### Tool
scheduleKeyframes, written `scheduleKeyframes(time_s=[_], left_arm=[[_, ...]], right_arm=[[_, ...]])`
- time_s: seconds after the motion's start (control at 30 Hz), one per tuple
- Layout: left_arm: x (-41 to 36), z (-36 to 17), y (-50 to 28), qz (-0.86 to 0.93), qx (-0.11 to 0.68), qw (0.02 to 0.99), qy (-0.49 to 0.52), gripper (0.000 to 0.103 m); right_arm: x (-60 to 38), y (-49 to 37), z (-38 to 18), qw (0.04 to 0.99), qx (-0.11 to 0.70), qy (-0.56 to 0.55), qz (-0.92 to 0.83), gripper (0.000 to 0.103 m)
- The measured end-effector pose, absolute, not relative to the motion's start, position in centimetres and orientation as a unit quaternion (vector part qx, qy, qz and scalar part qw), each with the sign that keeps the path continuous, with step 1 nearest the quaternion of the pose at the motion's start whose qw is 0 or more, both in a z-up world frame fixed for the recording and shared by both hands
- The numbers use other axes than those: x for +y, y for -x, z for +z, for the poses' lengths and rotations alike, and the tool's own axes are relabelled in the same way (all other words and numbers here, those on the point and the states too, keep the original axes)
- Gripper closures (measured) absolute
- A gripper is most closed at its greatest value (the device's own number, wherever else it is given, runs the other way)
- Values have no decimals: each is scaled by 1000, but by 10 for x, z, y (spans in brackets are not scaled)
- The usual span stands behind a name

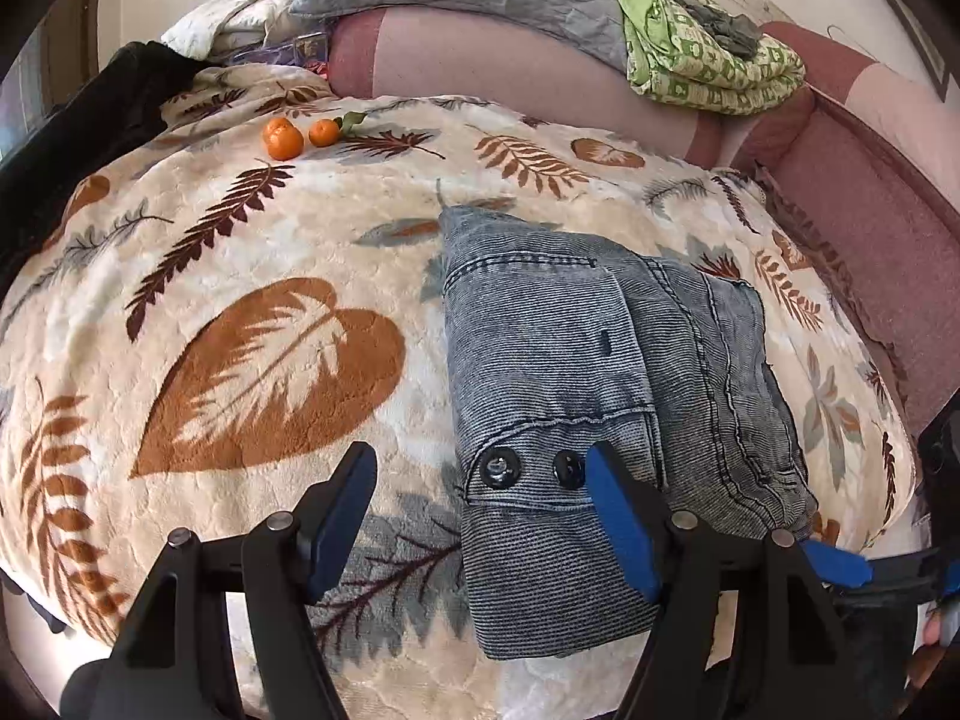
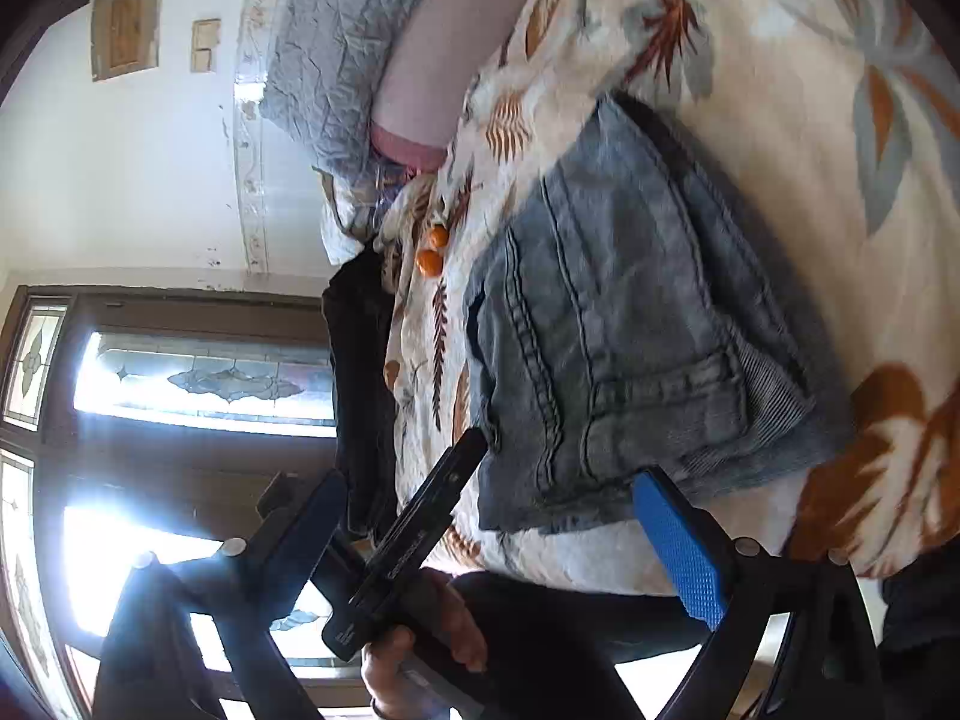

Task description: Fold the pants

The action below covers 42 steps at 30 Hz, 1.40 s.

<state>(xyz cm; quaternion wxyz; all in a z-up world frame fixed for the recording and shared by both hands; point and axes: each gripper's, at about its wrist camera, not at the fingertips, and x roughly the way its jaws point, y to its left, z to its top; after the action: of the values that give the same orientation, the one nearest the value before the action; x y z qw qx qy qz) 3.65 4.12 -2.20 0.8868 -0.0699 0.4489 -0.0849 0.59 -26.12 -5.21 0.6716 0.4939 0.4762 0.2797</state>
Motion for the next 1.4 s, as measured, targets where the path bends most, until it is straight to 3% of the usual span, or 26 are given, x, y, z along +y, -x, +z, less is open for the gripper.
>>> scheduleKeyframes(time_s=[0.17, 0.37, 0.43, 0.57, 0.7, 0.8, 0.97, 1.07, 1.13, 1.2, 1.4], left_arm=[[41, -21, -37, -84, 453, 885, 74, 30], [39, -22, -36, -82, 449, 887, 69, 30], [38, -22, -36, -80, 448, 888, 66, 30], [37, -23, -36, -77, 447, 889, 63, 30], [36, -24, -35, -77, 445, 890, 57, 29], [38, -23, -34, -80, 447, 889, 64, 29], [44, -11, -29, -72, 435, 894, 78, 29], [51, -3, -25, -43, 403, 911, 81, 29], [40, -24, -35, -41, 449, 892, 37, 29], [34, -33, -31, -38, 431, 902, 6, 27], [31, -36, -25, -27, 409, 912, -10, 27]], right_arm=[[-255, -17, -80, 676, 470, -516, 237, 5], [-252, -16, -61, 725, 466, -465, 203, 9], [-254, -21, -71, 718, 480, -473, 177, 23], [-258, -20, -73, 735, 498, -435, 149, 67], [-259, -17, -64, 757, 498, -396, 148, 80], [-251, -13, -40, 796, 475, -347, 141, 81], [-239, -13, -58, 813, 489, -291, 123, 82], [-234, -16, -46, 814, 496, -273, 129, 78], [-233, -17, -40, 814, 501, -262, 135, 77], [-237, -14, -32, 814, 504, -255, 134, 70], [-248, -5, 12, 843, 467, -235, 127, 70]])
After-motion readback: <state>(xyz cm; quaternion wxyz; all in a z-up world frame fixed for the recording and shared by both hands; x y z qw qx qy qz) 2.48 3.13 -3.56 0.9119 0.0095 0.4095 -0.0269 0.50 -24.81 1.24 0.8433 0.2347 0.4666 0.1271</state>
